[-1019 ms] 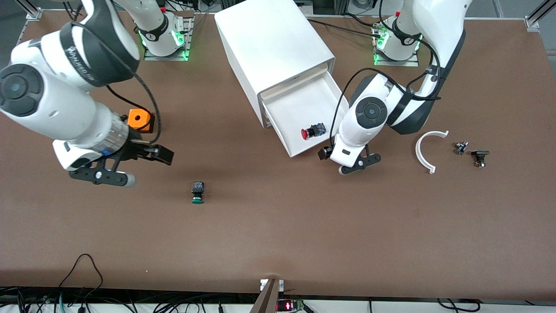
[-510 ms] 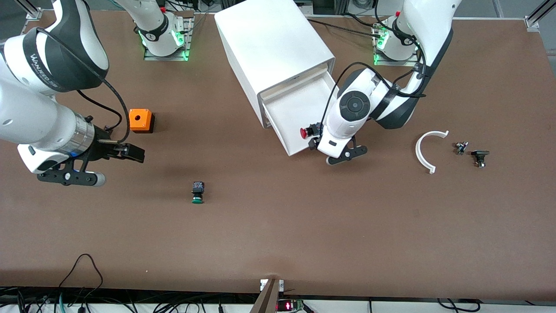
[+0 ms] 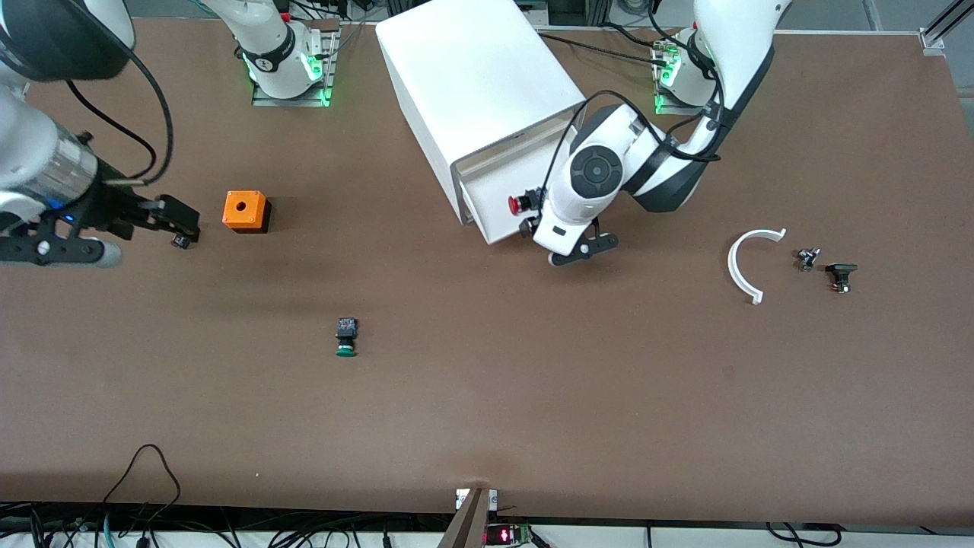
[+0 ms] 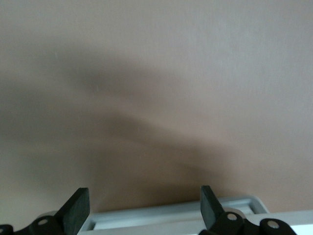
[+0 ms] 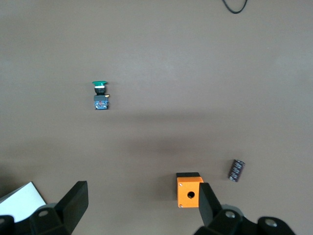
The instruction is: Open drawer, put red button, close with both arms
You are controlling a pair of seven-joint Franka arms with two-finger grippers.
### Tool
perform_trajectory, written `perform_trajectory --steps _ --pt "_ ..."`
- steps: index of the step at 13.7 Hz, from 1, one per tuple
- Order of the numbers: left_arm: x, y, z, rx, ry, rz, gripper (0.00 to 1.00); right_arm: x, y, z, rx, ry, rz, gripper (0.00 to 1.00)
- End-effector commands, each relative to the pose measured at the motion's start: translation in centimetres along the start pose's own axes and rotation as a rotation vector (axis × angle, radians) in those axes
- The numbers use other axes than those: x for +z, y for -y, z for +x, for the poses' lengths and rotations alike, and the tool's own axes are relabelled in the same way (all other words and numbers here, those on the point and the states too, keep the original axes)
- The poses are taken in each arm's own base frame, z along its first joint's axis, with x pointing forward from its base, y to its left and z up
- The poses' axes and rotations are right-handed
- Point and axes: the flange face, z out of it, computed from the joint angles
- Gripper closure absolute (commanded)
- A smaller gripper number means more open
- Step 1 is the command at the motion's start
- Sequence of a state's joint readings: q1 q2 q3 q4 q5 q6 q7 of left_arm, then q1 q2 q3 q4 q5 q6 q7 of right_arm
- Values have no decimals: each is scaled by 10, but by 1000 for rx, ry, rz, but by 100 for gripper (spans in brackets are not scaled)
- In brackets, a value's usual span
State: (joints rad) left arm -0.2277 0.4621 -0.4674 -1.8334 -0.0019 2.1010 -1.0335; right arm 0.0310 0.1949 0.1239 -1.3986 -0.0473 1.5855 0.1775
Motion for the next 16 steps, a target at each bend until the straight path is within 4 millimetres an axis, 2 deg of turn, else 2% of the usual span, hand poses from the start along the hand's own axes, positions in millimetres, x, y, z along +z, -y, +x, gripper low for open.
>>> perform_trajectory --steps 1,6,8,11,16 --pt "-8 -1 -32 -11 31 27 0 -14 -13 -29 -3 -8 3 0" --pt "4 -9 -63 -16 54 55 0 -31 -21 -68 5 -22 -3 0" --pt "4 -12 -70 -25 71 48 0 -35 -31 -80 24 -29 -3 0" --pt "6 -17 -82 -24 102 41 0 -32 -57 -85 38 -10 57 0" --pt "9 -18 -87 -28 125 39 0 -32 -49 -83 4 -9 50 0"
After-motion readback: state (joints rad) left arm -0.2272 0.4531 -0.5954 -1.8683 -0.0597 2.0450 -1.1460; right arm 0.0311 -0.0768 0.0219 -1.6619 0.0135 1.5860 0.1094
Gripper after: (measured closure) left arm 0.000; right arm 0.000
